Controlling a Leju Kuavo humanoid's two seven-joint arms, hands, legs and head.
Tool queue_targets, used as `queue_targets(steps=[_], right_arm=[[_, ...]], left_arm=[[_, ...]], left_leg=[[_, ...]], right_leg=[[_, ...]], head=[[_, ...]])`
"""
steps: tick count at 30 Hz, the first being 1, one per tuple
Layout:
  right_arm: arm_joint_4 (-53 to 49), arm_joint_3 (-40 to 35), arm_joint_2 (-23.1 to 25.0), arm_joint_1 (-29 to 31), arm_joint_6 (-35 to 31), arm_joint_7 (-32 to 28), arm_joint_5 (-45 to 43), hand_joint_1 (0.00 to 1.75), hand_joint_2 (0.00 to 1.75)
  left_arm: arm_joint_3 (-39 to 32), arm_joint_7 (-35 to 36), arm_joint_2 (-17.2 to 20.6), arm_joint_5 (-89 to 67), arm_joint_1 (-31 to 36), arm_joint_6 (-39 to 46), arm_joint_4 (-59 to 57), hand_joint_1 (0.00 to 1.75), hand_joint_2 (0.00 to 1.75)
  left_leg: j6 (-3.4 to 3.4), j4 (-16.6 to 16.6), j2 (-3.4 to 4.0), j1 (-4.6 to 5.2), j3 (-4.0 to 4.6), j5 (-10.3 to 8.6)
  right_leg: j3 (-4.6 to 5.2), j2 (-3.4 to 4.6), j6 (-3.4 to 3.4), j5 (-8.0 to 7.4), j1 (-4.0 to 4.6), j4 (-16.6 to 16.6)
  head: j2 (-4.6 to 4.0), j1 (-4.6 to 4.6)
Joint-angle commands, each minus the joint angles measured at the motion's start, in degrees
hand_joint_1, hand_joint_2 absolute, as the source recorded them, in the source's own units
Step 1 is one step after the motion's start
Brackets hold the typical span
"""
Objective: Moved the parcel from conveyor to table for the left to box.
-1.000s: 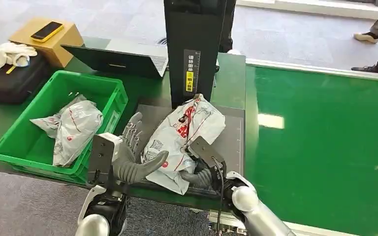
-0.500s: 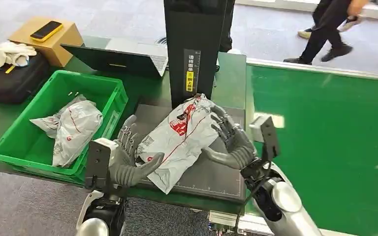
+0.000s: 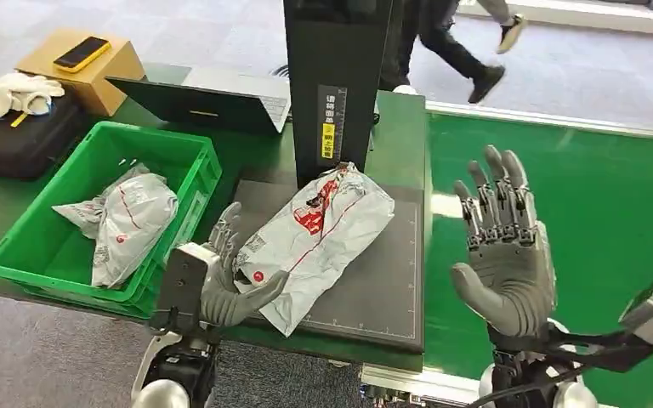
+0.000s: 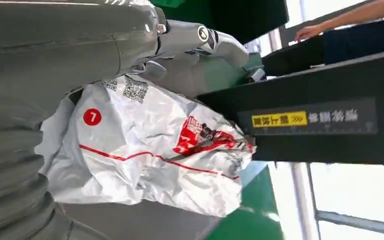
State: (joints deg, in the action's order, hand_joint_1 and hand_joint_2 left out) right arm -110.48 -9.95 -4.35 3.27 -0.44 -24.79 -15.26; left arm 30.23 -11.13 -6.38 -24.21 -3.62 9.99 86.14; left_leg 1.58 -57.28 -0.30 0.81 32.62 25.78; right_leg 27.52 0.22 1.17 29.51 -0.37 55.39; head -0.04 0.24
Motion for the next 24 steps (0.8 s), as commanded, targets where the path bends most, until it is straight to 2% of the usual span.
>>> queue_targets(steps=[1, 4, 11, 17, 24], right_arm=[[-0.67, 3.0, 4.92, -0.5, 1.54, 0.71, 0.58, 0.0, 1.75], [-0.13, 3.74, 5.9, 0.32, 2.82, 1.13, 0.61, 0.0, 1.75], [-0.08, 4.02, 6.2, 0.31, 3.14, 1.21, 0.68, 0.0, 1.75], [-0.05, 5.07, 7.15, 0.37, 5.35, 1.17, 1.87, 0.0, 1.75], [2.59, 4.73, 7.22, 2.05, 6.62, 0.64, 2.06, 0.0, 1.75]], left_arm=[[5.64, 1.93, -1.07, -9.5, 8.7, -3.14, -16.31, 0.0, 1.75], [7.12, 2.11, -1.89, -13.63, 12.84, -3.44, -22.11, 0.0, 1.75], [7.52, 2.16, -1.73, -14.7, 13.42, -3.6, -22.74, 0.0, 1.75], [10.03, 1.81, -3.66, -21.07, 25.53, -3.96, -37.53, 0.0, 1.75], [10.91, 2.18, -0.69, -23.04, 32.41, -3.6, -42.66, 0.0, 1.75]], left_leg=[[-0.15, 0.15, -0.17, 0.01, -0.11, -0.09], [-0.21, 0.24, -0.15, 0.03, -0.18, -0.13], [-0.17, 0.13, -0.02, 0.0, -0.14, -0.04], [-0.16, 0.09, -0.22, -0.01, -0.05, -0.12], [-0.21, 0.11, 0.04, -0.02, -0.11, -0.11]], right_leg=[[-0.15, -0.2, -0.04, -0.02, -0.02, -0.12], [-0.19, -0.19, -0.05, -0.05, -0.05, -0.17], [-0.16, -0.06, -0.03, -0.03, -0.01, -0.09], [-0.12, -0.26, -0.03, -0.03, 0.0, -0.06], [-0.12, 0.0, -0.03, -0.09, 0.01, -0.04]], head=[[0.0, 0.02], [0.02, 0.04], [0.0, 0.02], [0.02, 0.02], [0.0, 0.04]])
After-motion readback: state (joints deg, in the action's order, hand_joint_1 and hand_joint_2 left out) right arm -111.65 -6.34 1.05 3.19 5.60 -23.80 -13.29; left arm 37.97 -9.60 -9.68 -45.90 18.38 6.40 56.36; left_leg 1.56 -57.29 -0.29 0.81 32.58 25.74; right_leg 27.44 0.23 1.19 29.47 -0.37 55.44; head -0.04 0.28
